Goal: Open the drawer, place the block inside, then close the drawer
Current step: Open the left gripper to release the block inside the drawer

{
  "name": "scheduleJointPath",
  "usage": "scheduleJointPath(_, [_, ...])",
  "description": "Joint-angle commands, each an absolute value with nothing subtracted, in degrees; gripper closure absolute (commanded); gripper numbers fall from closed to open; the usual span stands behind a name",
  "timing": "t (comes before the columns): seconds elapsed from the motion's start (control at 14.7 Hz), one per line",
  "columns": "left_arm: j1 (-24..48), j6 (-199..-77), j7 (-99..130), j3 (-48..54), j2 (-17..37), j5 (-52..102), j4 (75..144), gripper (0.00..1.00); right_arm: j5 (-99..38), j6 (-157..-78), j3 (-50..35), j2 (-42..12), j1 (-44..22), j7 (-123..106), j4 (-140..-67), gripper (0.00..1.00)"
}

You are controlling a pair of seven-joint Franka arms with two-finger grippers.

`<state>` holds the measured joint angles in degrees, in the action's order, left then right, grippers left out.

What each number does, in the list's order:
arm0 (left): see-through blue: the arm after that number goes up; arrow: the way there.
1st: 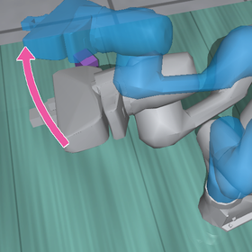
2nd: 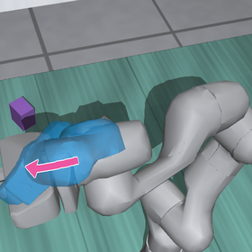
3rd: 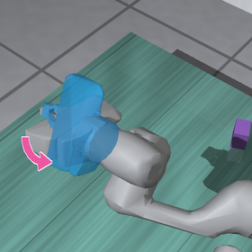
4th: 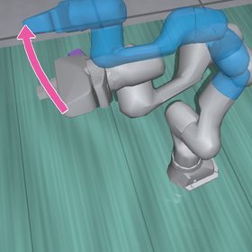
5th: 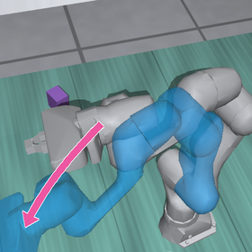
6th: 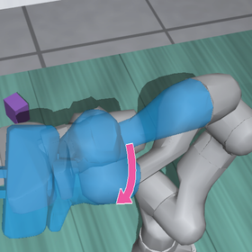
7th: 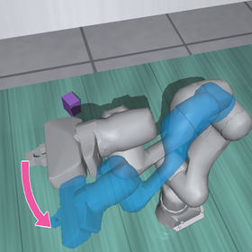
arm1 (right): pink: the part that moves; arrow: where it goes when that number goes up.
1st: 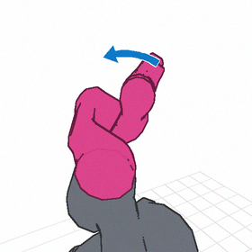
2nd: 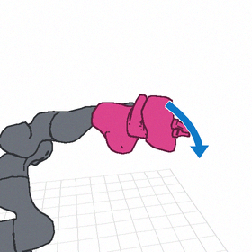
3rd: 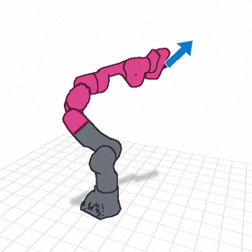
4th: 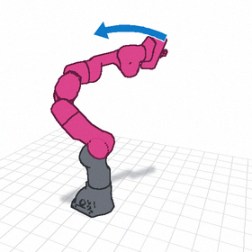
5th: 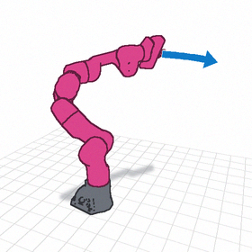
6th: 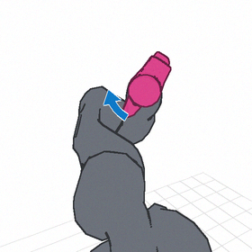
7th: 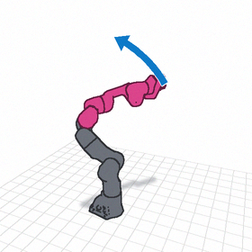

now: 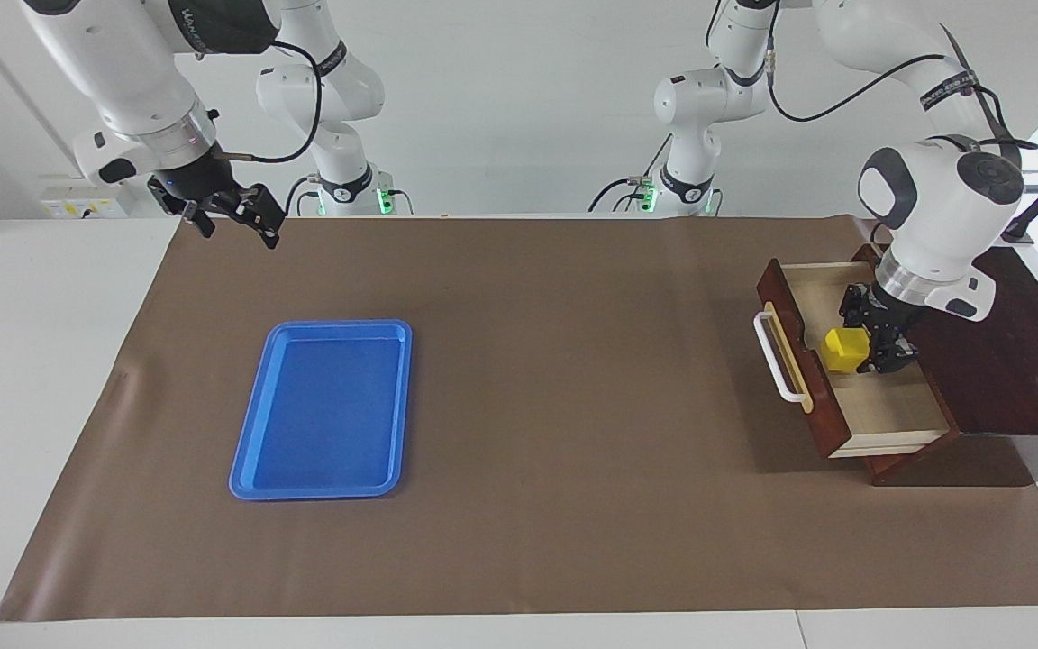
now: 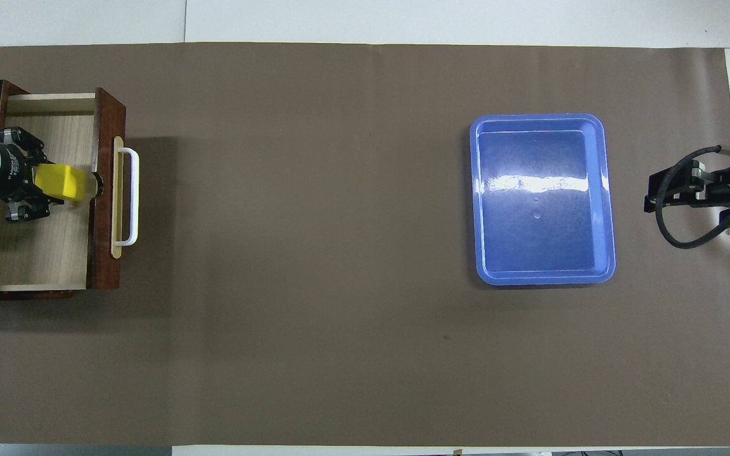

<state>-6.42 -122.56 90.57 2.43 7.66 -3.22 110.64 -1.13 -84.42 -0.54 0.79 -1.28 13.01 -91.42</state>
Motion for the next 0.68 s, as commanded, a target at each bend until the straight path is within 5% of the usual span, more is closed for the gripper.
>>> scheduleJointPath(0.0, [-6.9,-125.0,90.7,2.4,4.7,-2.9,114.6,1.0,-0.2,-85.3,-0.7,2.6,-1.4,10.8,-94.1,0.0])
scheduleJointPath(0.61, [-5.3,-124.5,90.7,2.5,4.5,-2.9,115.0,1.0,-0.3,-86.7,-0.7,3.6,-1.2,10.8,-96.2,0.0])
